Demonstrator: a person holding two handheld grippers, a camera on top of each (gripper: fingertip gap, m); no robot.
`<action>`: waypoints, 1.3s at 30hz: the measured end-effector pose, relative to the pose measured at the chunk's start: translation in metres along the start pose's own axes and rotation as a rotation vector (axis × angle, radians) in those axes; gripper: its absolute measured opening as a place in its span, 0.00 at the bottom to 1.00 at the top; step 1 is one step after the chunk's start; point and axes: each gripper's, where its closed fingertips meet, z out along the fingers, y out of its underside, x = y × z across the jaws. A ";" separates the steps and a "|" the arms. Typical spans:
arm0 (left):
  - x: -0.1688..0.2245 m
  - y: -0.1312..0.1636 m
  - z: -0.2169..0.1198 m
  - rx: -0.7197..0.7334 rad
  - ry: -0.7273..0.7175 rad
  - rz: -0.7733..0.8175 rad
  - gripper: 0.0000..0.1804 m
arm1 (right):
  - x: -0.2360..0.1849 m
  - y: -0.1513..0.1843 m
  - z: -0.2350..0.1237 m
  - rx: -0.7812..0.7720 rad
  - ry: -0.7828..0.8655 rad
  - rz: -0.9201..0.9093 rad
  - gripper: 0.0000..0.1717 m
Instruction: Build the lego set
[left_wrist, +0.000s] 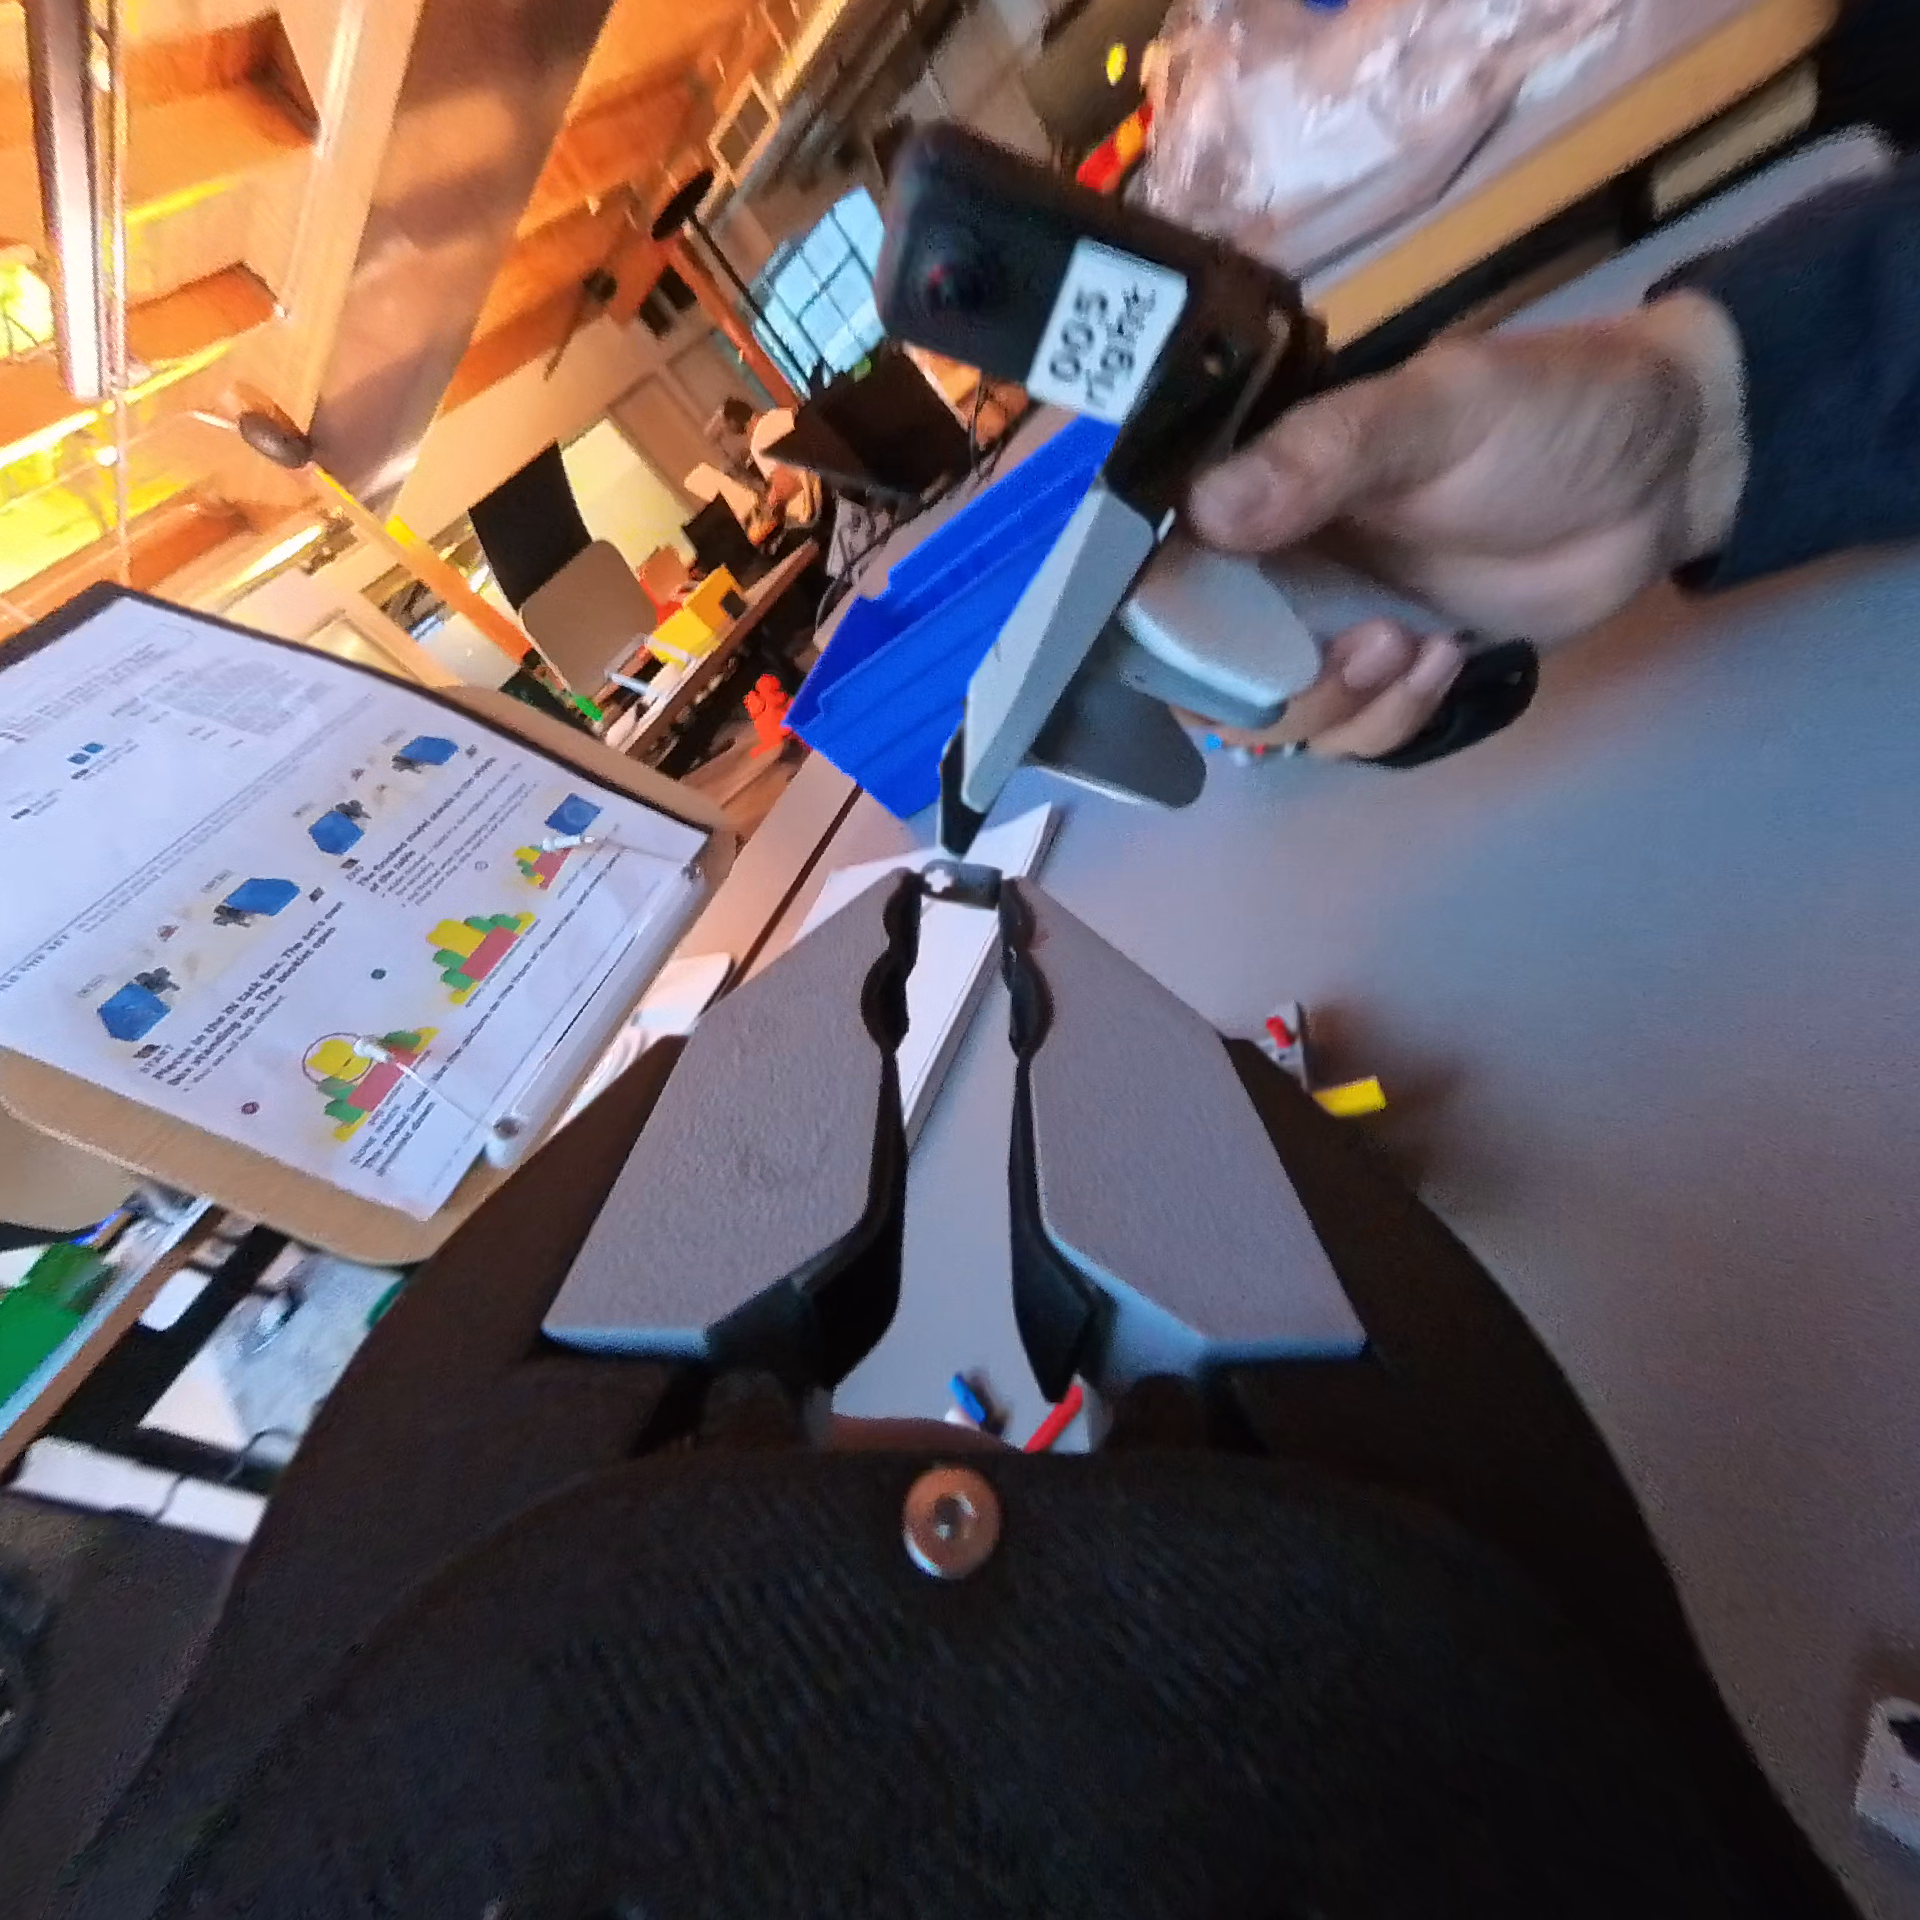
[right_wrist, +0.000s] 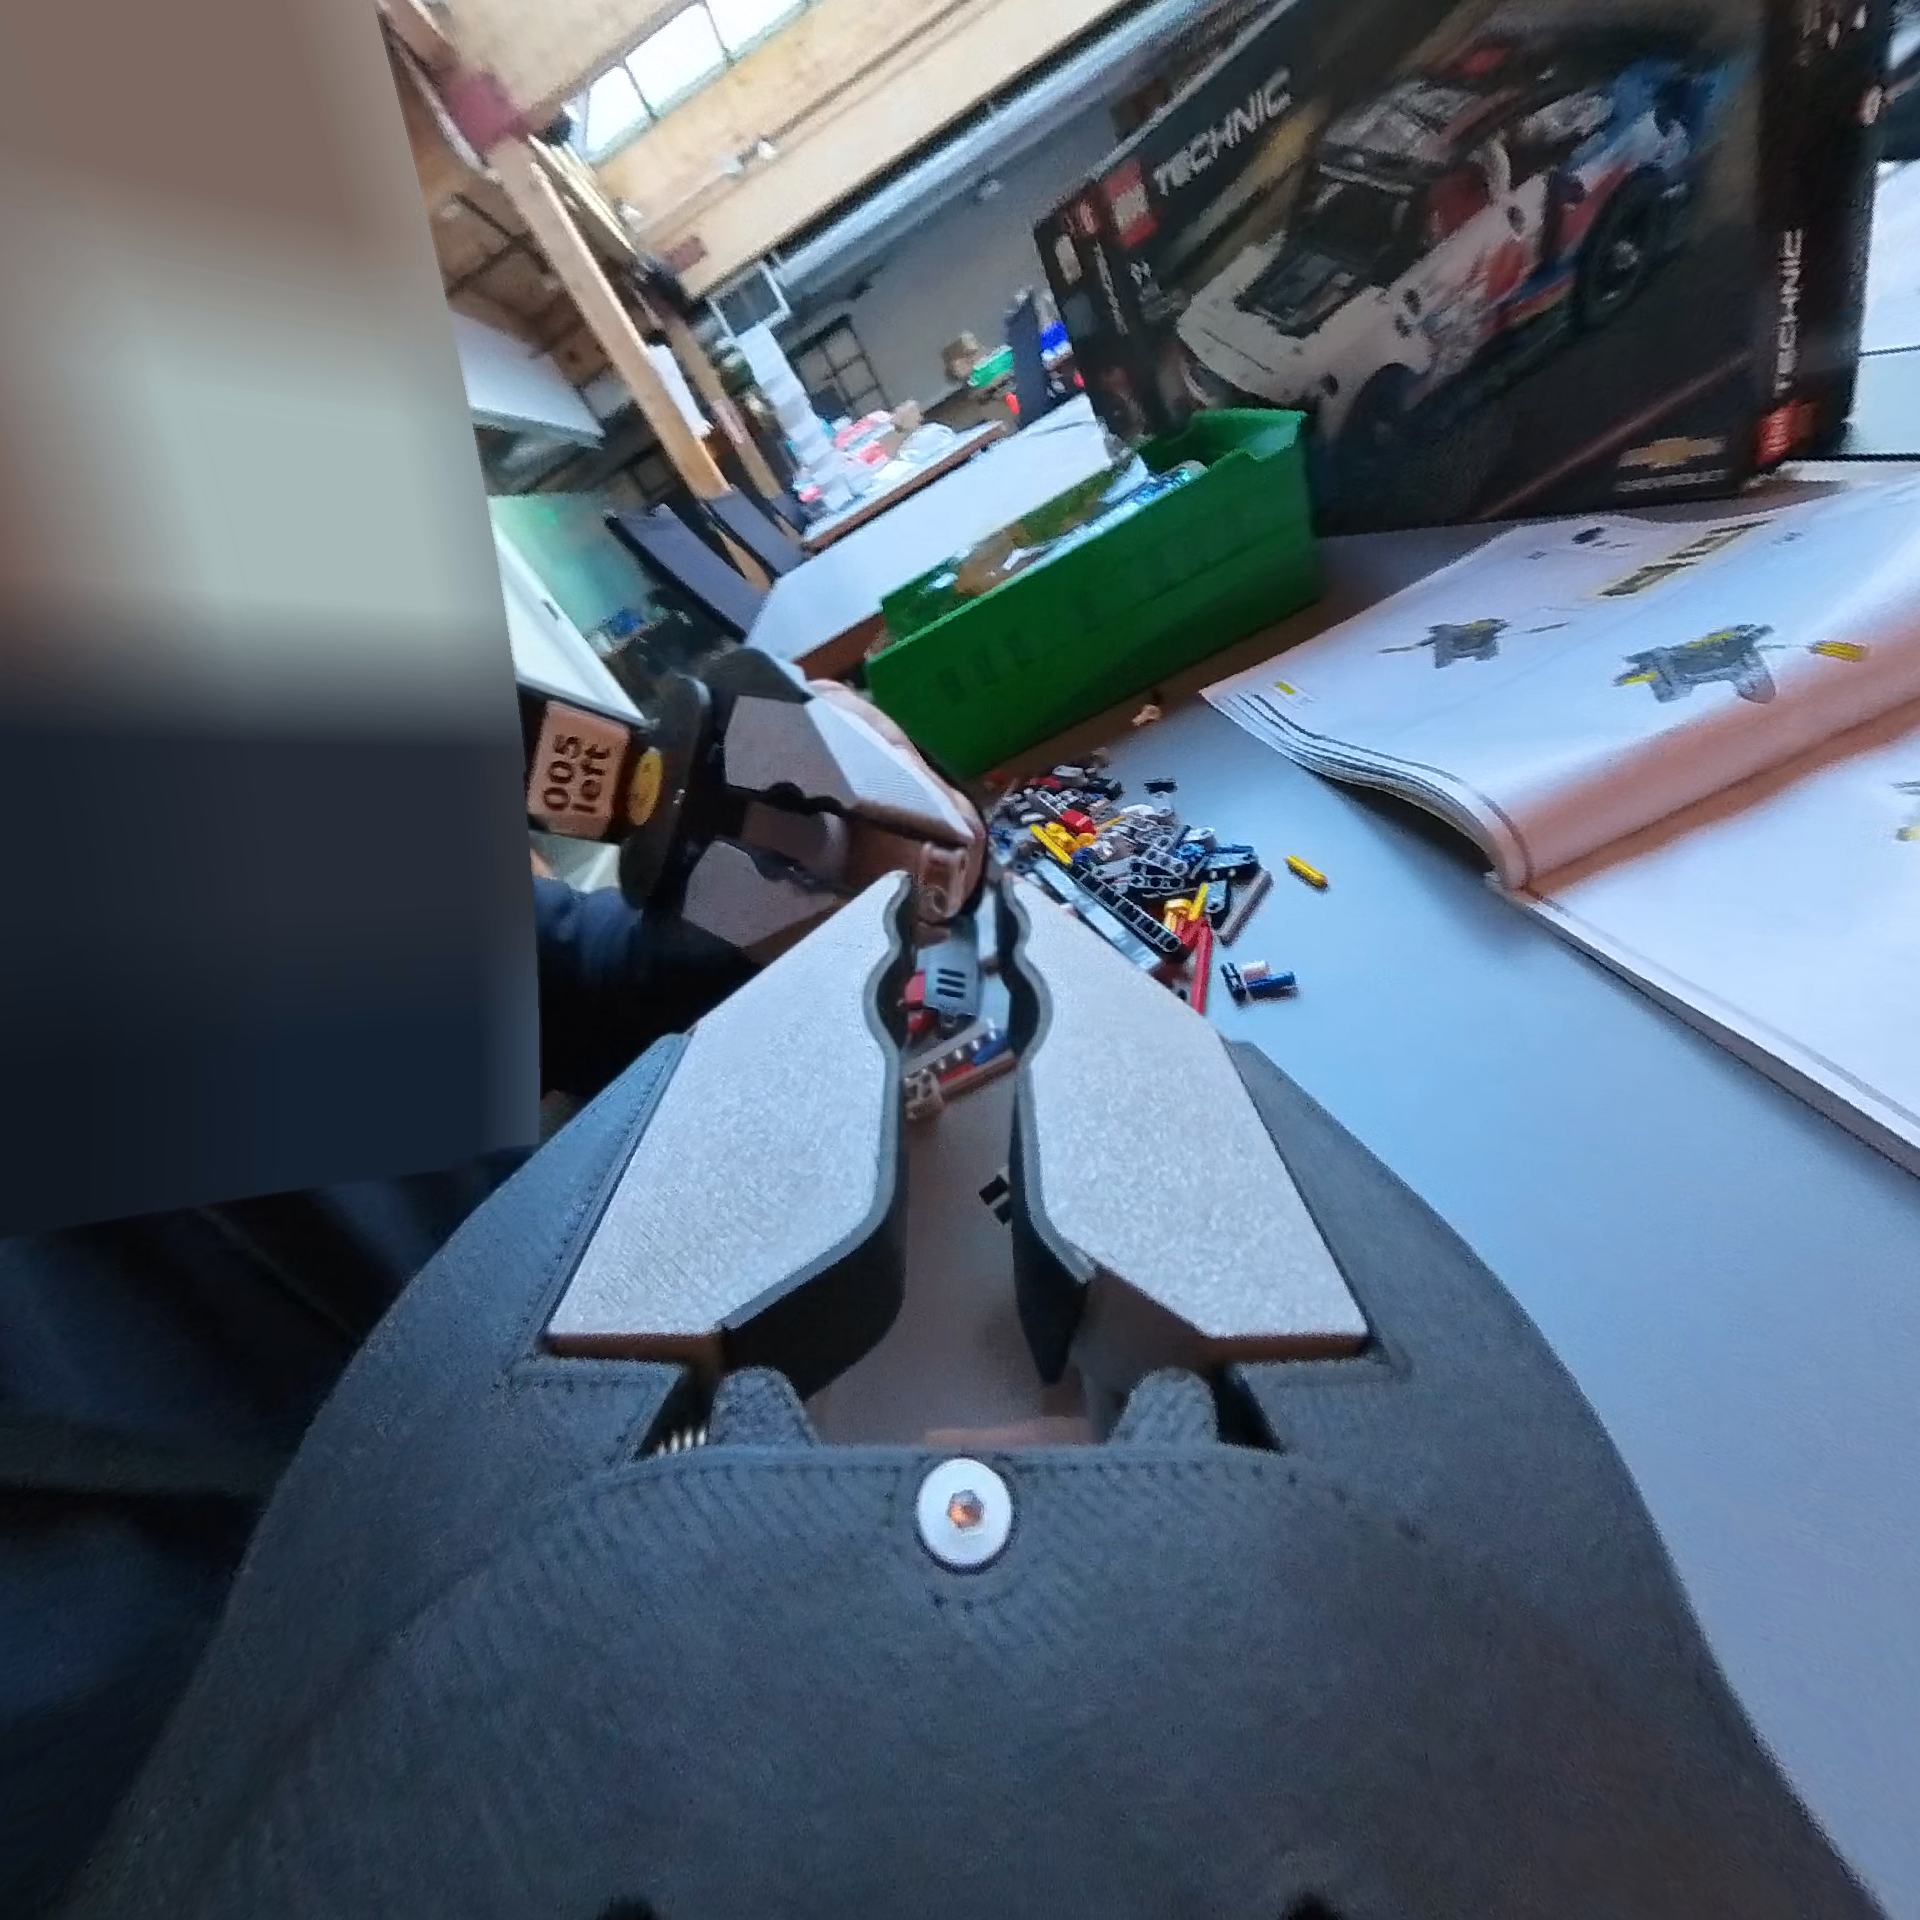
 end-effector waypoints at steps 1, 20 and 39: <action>0.001 0.003 0.001 -0.027 -0.004 0.019 0.07 | 0.001 0.001 0.003 -0.016 0.020 -0.007 0.06; 0.011 -0.001 0.000 -0.025 -0.016 0.119 0.07 | -0.009 0.018 0.010 -0.027 -0.101 0.038 0.04; 0.021 0.017 0.009 -0.096 0.004 0.096 0.10 | 0.014 0.030 0.010 -0.023 0.119 -0.119 0.03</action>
